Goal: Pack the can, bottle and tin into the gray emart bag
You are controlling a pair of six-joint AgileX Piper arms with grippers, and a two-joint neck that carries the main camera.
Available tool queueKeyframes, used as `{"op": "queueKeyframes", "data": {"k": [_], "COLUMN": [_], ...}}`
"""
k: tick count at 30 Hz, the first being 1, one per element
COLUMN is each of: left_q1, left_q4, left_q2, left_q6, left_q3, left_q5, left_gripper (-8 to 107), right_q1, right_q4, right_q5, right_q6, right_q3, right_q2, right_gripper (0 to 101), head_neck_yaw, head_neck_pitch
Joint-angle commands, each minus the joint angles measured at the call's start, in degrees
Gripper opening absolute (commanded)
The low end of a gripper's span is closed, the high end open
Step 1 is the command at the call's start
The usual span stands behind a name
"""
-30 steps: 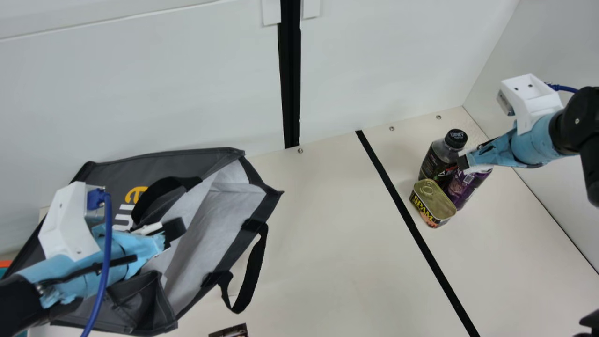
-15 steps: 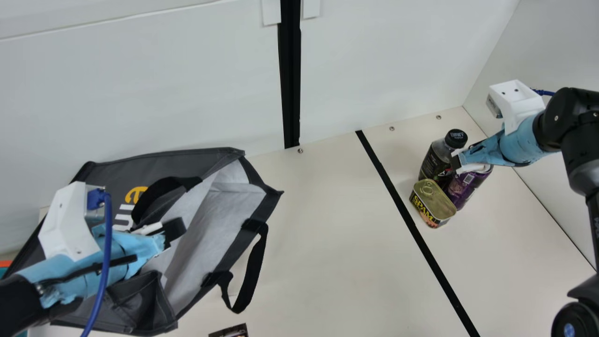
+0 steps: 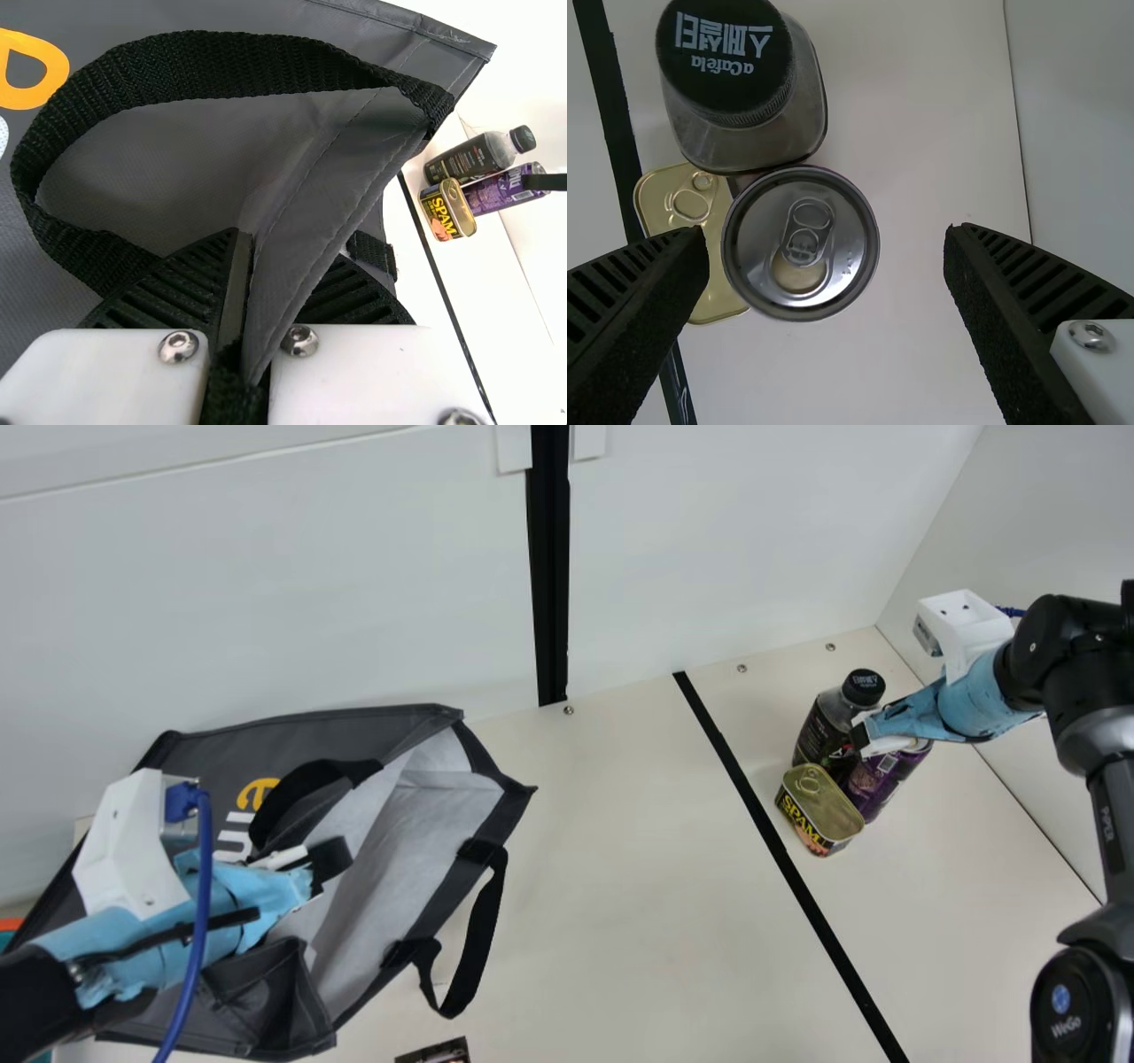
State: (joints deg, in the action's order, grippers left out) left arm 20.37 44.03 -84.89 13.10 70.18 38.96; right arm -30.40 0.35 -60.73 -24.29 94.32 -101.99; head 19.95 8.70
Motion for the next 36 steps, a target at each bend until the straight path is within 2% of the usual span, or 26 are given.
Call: {"op": "queueKeyframes", "data": {"k": [1, 8, 21, 22, 36], "left_q1": [0.00, 0.00, 0.00, 0.00, 0.00], "left_q4": [0.00, 0.00, 0.00, 0.00, 0.00], "left_q2": [0.00, 0.00, 0.00, 0.00, 0.00], "left_q6": [0.00, 0.00, 0.00, 0.00, 0.00], "left_q3": [0.00, 0.00, 0.00, 0.00, 0.00], "left_q5": [0.00, 0.00, 0.00, 0.00, 0.00], "left_gripper": [10, 10, 10, 10, 10], "right_q1": [-0.08, -0.04, 0.01, 0.01, -0.61], "right_q4": [-0.10, -0.20, 0.63, 0.73, 1.60], "right_q5": [0.06, 0.42, 0.10, 0.07, -0.07], "right_q6": [-0.01, 0.26, 0.98, 1.02, 0.66], "right_q3": [0.10, 0.47, 0.87, 0.82, -0.83], "right_q2": [-0.52, -2.62, -4.79, -4.79, -0.99], "right_gripper": [91, 91, 4, 0, 0], "head_neck_yaw": [0.05, 0.05, 0.05, 0.05, 0.05], "head_neck_pitch": [1.30, 1.30, 1.30, 1.30, 1.30]}}
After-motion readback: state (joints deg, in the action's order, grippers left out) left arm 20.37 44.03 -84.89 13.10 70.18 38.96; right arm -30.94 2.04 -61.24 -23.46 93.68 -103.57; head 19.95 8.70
